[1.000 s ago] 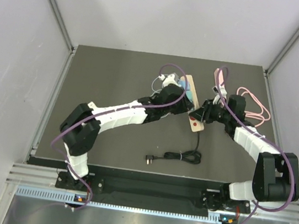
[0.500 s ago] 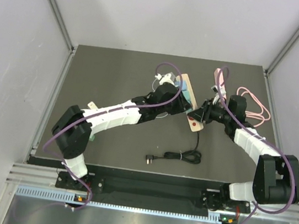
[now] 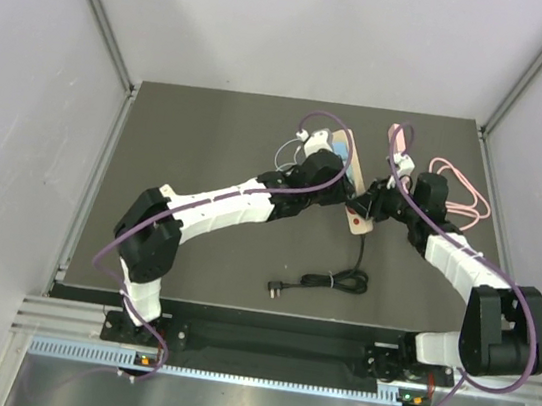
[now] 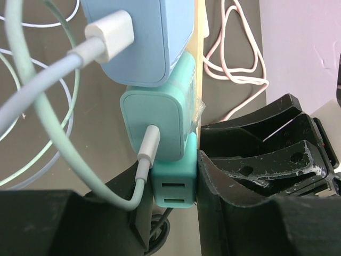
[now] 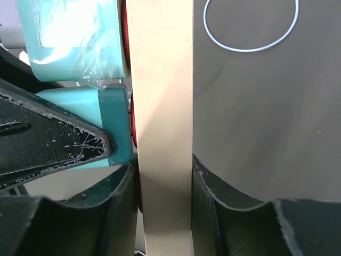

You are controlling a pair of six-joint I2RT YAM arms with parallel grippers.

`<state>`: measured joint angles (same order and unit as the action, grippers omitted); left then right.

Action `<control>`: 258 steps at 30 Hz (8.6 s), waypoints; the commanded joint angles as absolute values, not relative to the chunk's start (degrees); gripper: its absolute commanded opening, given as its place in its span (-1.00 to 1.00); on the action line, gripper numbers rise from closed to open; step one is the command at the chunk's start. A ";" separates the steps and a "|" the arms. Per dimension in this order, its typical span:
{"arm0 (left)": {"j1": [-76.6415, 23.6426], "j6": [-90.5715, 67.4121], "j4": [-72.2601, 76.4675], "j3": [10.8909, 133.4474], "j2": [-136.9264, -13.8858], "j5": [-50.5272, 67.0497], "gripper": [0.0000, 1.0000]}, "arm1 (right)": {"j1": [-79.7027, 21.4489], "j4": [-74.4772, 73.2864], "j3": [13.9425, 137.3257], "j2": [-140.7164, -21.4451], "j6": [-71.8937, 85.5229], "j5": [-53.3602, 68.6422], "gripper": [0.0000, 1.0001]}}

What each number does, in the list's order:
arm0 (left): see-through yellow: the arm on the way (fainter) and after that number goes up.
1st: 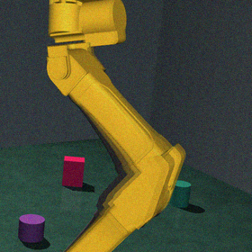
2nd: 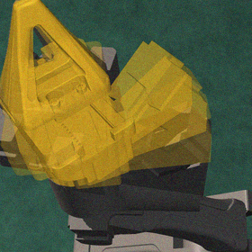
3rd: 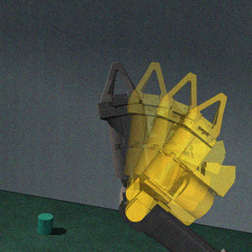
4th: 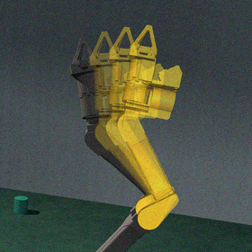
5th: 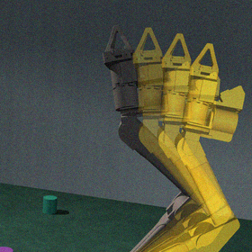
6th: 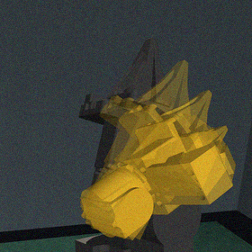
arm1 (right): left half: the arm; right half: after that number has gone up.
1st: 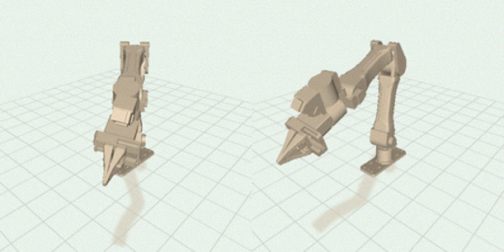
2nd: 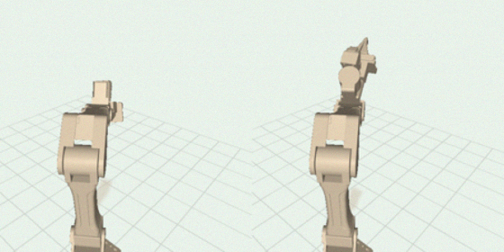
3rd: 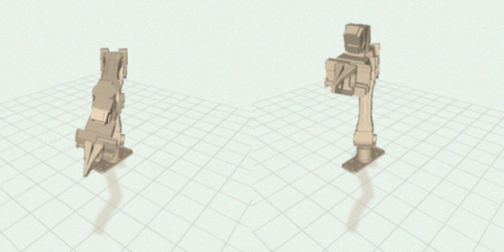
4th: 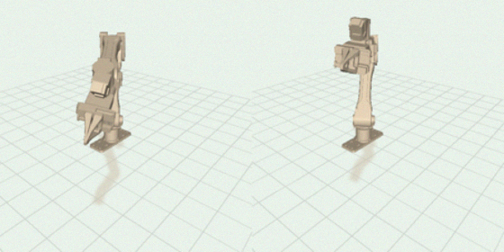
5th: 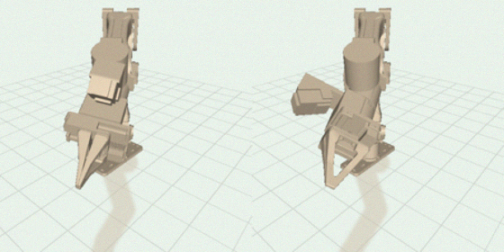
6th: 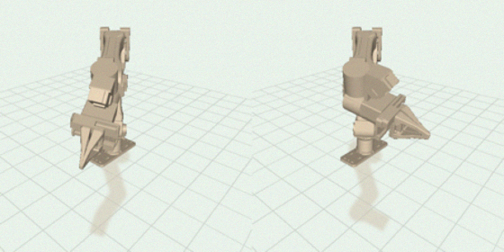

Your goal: Pull the plug off the socket

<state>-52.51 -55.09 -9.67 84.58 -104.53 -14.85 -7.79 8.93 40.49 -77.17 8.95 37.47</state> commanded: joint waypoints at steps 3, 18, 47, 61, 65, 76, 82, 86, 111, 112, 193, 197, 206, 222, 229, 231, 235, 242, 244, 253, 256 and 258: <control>-51.68 -46.06 -6.36 81.49 -98.45 -11.54 -1.00 | -6.06 11.34 40.96 -75.76 5.36 24.08 -1.00; -42.45 -48.25 5.19 66.01 -86.05 6.60 -1.00 | -4.57 12.22 40.61 -76.03 7.03 25.76 -1.00; -53.26 -47.73 -18.37 87.37 -100.29 -16.79 -1.00 | -7.03 11.43 41.04 -75.23 5.71 13.44 -1.00; -47.48 -43.84 -6.33 72.17 -87.37 -2.66 -1.00 | -5.98 12.39 40.43 -74.53 7.38 15.99 -1.00; -43.07 -48.77 2.60 67.33 -86.22 8.33 -1.00 | -5.19 13.09 40.17 -74.71 8.00 19.85 -1.00; -40.96 -50.89 -3.25 69.26 -85.78 5.89 -1.00 | -4.75 13.01 40.08 -74.79 7.91 18.63 -1.00; -40.26 -47.11 -2.73 66.80 -83.59 6.06 -1.00 | -4.13 13.27 39.90 -74.79 7.56 21.79 -1.00; -36.75 -45.35 -0.44 61.10 -78.42 9.67 -1.00 | -2.11 13.27 39.99 -75.50 6.77 29.77 -1.00; -5.54 -61.35 -13.26 26.63 -57.74 -8.69 -0.95 | -0.44 12.92 40.43 -76.11 6.07 39.29 -1.00; -5.45 -61.43 -13.97 26.72 -58.01 -9.14 -0.92 | -0.44 12.92 40.43 -76.20 6.15 39.37 -1.00; -48.43 -72.95 17.68 68.46 -104.67 -16.61 0.61 | -3.43 12.74 40.43 -74.71 2.37 44.47 -1.00; -48.78 -72.86 17.32 70.31 -106.26 -17.49 0.49 | -3.60 12.83 40.43 -74.71 2.29 44.38 -1.00; -49.22 -72.51 16.61 72.51 -107.93 -19.86 0.33 | -3.60 13.01 40.52 -74.71 2.64 44.47 -1.00; -49.22 -71.10 21.79 72.95 -109.78 -19.78 -0.02 | -3.69 13.18 40.78 -75.85 3.69 45.18 -1.00; -49.04 -67.68 31.87 69.45 -109.42 -16.71 -0.97 | -3.60 13.18 40.78 -76.64 4.13 46.75 -1.00; -48.87 -66.89 34.79 68.47 -109.25 -14.34 -1.00 | -3.52 13.18 40.87 -76.81 4.13 47.46 -1.00; -47.82 -65.74 37.43 66.28 -108.28 -10.82 -1.00 | -3.52 12.66 41.39 -78.30 4.31 49.13 -0.72; -47.29 -61.53 41.65 66.00 -107.40 -4.23 -1.00 | -3.69 11.51 42.36 -80.42 4.22 50.80 0.02; -47.37 -60.91 41.92 66.44 -107.49 -3.08 -1.00 | -3.69 11.51 42.36 -80.42 4.31 50.89 0.17; -47.46 -59.42 42.89 67.41 -108.10 2.19 -1.00 | -3.87 10.99 42.80 -82.09 5.36 50.80 0.29; -47.55 -58.19 43.07 67.67 -107.75 2.90 -1.00 | -3.95 10.29 43.50 -82.79 5.97 49.23 0.19; -47.55 -57.83 43.07 68.02 -107.67 3.42 -1.00 | -4.04 9.50 43.85 -83.40 6.24 48.34 -0.05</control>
